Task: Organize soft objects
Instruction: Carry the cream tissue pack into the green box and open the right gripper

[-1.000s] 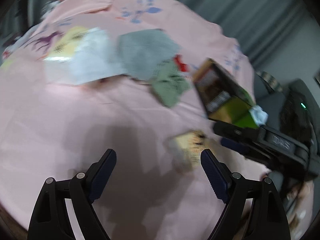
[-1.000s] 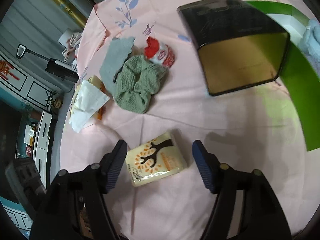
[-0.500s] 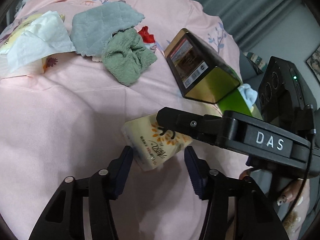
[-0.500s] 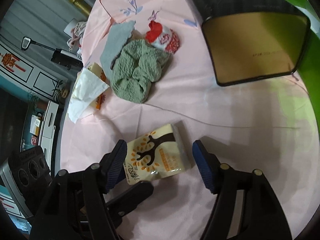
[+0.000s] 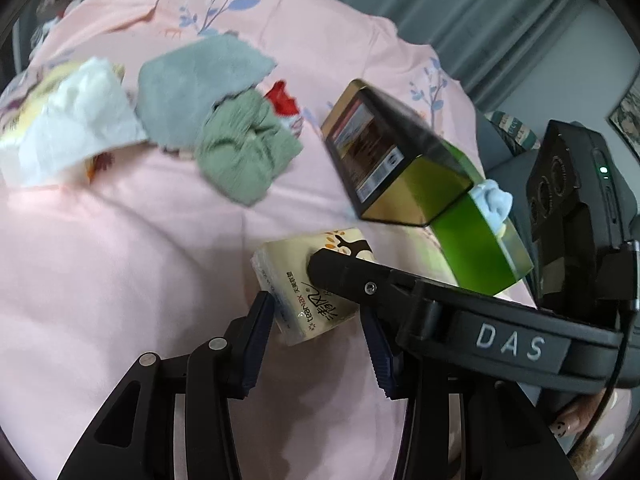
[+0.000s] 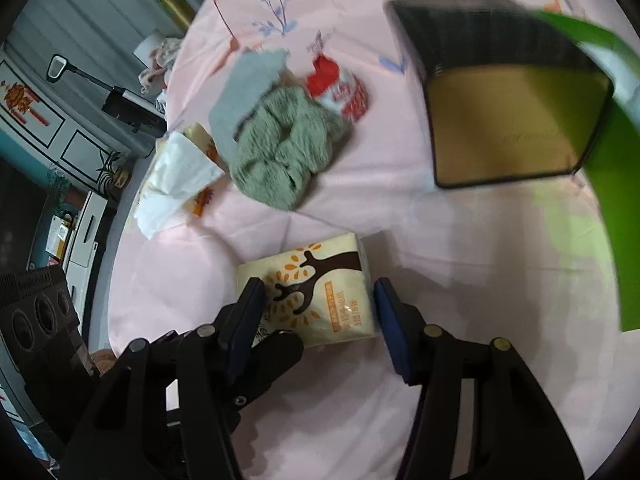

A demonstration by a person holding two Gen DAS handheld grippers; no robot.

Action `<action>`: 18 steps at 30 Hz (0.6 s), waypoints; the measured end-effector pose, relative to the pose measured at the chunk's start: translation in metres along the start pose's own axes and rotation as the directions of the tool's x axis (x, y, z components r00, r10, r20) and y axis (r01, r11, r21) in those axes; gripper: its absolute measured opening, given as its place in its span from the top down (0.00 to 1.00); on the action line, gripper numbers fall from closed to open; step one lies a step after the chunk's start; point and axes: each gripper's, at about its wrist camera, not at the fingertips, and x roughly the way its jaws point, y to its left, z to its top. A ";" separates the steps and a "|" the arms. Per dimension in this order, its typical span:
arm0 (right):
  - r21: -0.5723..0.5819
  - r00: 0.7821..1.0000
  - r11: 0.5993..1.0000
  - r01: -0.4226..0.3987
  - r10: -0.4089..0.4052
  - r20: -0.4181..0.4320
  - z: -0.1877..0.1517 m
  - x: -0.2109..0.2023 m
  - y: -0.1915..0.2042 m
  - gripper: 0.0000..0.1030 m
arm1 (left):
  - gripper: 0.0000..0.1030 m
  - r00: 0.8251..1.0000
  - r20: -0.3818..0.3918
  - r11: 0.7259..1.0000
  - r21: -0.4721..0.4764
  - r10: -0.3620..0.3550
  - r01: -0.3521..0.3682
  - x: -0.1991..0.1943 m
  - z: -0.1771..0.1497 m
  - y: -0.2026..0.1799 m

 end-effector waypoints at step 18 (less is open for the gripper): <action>0.069 0.955 0.996 0.064 -0.081 0.284 0.016 -0.110 -0.030 0.48 | 0.56 0.990 0.087 0.972 0.218 -0.112 0.091 -0.016 0.041 -0.103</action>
